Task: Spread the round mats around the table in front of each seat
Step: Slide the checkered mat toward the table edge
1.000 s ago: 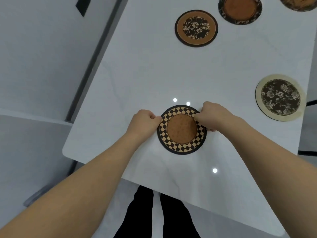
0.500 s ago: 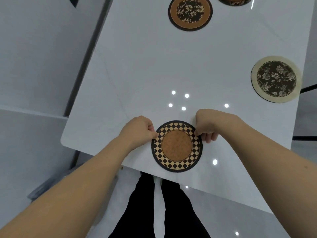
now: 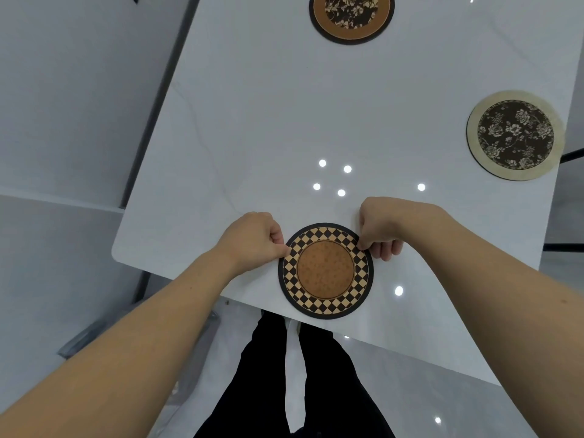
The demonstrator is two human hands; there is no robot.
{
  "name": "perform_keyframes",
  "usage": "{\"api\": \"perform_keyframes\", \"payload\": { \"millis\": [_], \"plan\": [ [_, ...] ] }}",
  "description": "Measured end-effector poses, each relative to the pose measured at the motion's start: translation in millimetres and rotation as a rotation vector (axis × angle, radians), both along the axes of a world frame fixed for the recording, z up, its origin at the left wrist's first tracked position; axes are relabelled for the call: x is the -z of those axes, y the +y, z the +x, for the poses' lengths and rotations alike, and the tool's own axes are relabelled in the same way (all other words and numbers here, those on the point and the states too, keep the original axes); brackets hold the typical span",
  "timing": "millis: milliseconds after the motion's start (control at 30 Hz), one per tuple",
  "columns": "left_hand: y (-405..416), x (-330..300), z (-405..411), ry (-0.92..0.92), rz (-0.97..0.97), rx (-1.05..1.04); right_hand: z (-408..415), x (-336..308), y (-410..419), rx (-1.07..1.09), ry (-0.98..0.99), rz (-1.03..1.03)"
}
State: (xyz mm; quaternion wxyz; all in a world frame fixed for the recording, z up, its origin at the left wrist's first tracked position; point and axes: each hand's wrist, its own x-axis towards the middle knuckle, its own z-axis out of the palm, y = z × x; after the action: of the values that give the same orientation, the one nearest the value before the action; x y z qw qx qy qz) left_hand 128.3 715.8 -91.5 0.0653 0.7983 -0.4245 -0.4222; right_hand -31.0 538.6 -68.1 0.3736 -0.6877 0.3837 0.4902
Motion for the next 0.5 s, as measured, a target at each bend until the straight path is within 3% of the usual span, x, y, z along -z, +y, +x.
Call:
{"api": "perform_keyframes", "payload": {
  "millis": [500],
  "plan": [
    [5.2, 3.3, -1.5, -0.008, -0.028, 0.074, -3.0, 8.4, 5.5, 0.037, 0.014, 0.038]
  ]
}}
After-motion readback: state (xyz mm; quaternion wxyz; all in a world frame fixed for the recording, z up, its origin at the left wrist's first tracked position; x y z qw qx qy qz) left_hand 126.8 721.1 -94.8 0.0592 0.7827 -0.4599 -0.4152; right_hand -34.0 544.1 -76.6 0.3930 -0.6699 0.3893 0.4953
